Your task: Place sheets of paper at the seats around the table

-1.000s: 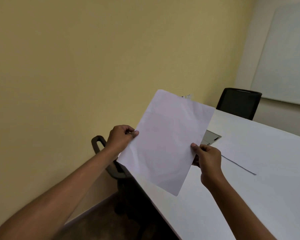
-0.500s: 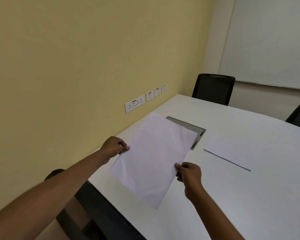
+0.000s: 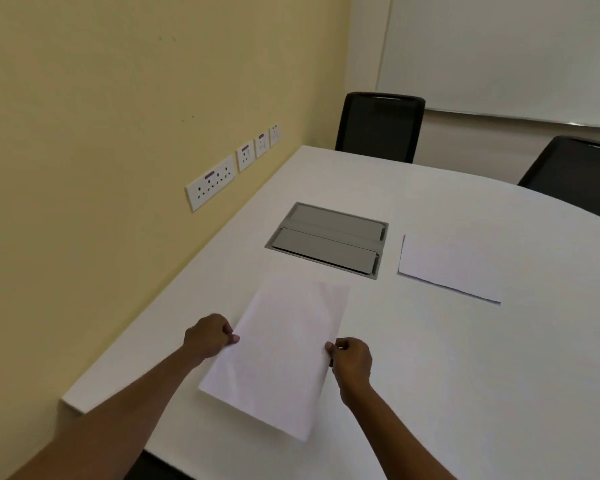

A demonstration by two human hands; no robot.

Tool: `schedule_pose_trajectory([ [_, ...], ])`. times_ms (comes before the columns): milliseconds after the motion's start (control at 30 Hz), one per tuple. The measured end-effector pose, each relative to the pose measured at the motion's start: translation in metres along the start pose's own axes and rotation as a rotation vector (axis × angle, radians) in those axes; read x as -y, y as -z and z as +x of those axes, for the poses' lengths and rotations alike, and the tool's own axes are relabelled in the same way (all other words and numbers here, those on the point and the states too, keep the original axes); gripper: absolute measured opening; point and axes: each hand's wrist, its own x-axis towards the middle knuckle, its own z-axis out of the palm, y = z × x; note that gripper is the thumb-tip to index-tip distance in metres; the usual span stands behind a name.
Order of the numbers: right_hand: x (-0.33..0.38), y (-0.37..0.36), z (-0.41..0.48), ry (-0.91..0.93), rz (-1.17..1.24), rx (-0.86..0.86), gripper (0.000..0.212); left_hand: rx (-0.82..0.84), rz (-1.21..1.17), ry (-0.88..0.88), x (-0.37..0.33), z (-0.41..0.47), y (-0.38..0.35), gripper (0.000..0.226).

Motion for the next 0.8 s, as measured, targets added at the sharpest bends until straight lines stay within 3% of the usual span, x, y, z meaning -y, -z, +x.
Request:
schedule_pose_trajectory([
  [300,-0.044,-0.055,0.04,-0.15,-0.152,-0.091,0.03,0.075,0.202,-0.017,0.033,0.057,-0.045,0.023],
  [800,-0.066,-0.087,0.05,-0.197,-0.284,-0.126,0.008,0.097,0.279,-0.114,0.059,0.084,-0.07,0.03],
])
